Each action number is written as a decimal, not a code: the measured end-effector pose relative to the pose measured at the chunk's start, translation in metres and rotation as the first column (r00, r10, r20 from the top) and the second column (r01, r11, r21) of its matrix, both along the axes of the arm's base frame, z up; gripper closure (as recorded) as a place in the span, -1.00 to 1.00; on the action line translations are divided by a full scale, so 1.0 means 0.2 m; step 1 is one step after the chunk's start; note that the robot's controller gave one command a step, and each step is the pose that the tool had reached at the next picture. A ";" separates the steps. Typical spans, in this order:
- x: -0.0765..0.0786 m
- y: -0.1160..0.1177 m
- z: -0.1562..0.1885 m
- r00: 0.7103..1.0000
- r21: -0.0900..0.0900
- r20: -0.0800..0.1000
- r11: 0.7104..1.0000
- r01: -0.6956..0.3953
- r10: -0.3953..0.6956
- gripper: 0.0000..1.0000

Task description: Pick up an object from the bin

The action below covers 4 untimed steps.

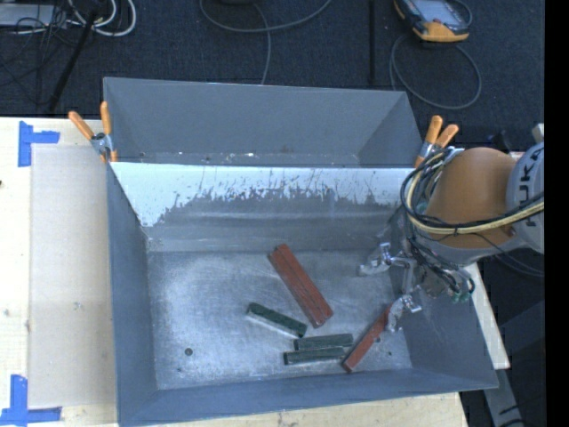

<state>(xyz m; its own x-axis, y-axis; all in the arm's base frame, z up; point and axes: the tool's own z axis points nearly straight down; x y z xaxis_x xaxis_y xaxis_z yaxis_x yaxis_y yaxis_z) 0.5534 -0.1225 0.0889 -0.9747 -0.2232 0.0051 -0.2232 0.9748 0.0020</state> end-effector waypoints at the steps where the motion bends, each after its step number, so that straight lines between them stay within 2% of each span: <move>1: 0.00 -0.02 -0.03 0.999 0.000 0.001 0.999 0.032 -0.032 -1.00; 2: 0.01 -0.02 -0.04 0.997 0.000 0.002 0.997 0.076 -0.076 -1.00; 3: 0.17 0.02 -0.05 0.998 0.000 0.010 0.998 -0.059 0.059 1.00; 4: 0.17 0.02 -0.05 0.998 0.000 0.007 0.998 -0.059 0.059 -1.00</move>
Offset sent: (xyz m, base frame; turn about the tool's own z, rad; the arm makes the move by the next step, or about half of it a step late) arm 0.0192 0.0158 -0.0189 -0.0609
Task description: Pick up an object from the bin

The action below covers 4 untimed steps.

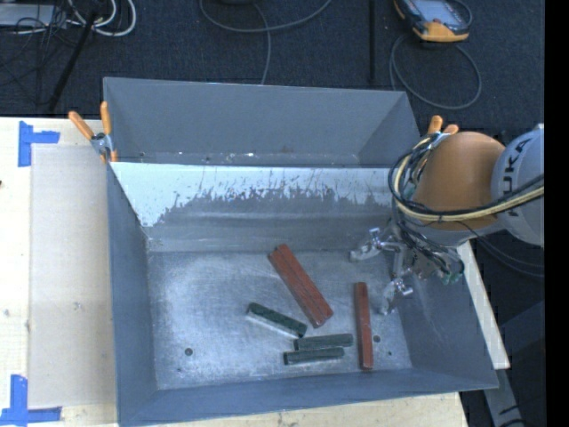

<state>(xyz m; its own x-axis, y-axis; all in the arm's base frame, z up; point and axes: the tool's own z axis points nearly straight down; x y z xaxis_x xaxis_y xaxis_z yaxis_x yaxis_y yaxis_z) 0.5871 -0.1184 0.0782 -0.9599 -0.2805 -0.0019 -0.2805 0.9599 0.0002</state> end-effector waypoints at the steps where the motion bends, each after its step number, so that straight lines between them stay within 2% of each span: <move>1: 0.00 0.00 0.00 1.000 0.000 0.000 1.000 0.000 0.000 -1.00; 2: -0.21 0.00 -0.01 0.924 -0.009 0.010 0.924 -0.382 0.383 1.00; 3: -0.22 0.00 -0.02 0.924 -0.006 0.004 0.924 -0.383 0.383 -1.00; 4: -0.21 0.00 -0.01 0.923 -0.006 0.010 0.923 -0.384 0.384 1.00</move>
Offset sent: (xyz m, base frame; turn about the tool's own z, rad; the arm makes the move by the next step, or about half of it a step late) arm -0.0468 0.0003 -0.0082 -0.3943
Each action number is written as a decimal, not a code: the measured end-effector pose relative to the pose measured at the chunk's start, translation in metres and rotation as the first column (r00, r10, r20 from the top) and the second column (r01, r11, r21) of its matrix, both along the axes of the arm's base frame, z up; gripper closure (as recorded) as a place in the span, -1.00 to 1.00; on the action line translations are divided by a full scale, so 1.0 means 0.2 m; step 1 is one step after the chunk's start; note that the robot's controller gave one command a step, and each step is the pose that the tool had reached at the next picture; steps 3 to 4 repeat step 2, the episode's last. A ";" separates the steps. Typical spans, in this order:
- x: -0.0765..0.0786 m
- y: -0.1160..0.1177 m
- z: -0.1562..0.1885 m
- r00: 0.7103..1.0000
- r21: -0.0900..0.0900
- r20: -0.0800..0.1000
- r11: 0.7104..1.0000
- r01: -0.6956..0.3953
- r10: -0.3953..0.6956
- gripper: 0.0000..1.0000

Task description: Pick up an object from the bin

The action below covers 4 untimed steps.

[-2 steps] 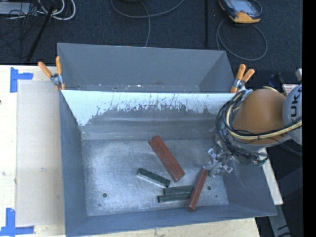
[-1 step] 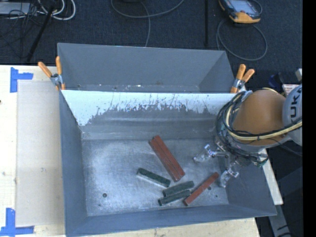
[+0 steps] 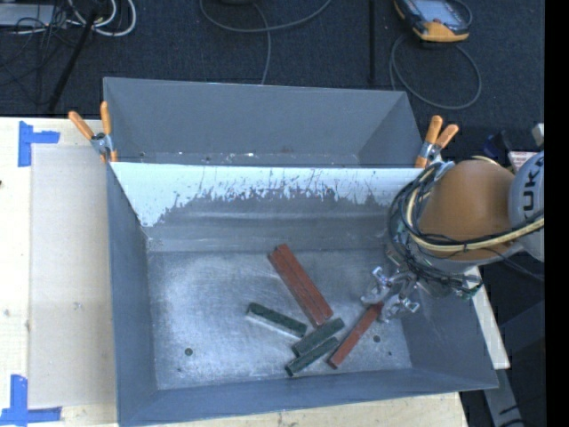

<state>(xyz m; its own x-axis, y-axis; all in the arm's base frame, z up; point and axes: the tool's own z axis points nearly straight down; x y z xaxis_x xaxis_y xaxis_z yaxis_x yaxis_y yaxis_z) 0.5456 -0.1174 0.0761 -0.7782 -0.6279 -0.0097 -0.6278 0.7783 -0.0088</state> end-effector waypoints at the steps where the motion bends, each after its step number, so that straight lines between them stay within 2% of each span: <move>1: 0.00 0.00 0.00 1.000 0.000 0.000 1.000 0.000 0.000 1.00; 2: 0.15 -0.01 0.89 0.974 0.003 -0.013 0.974 -0.225 0.225 1.00; 4: 0.15 -0.01 0.89 0.974 0.003 -0.013 0.974 -0.225 0.225 1.00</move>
Offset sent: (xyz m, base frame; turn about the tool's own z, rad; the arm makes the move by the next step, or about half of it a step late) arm 0.0309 -0.0038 0.1843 -0.2336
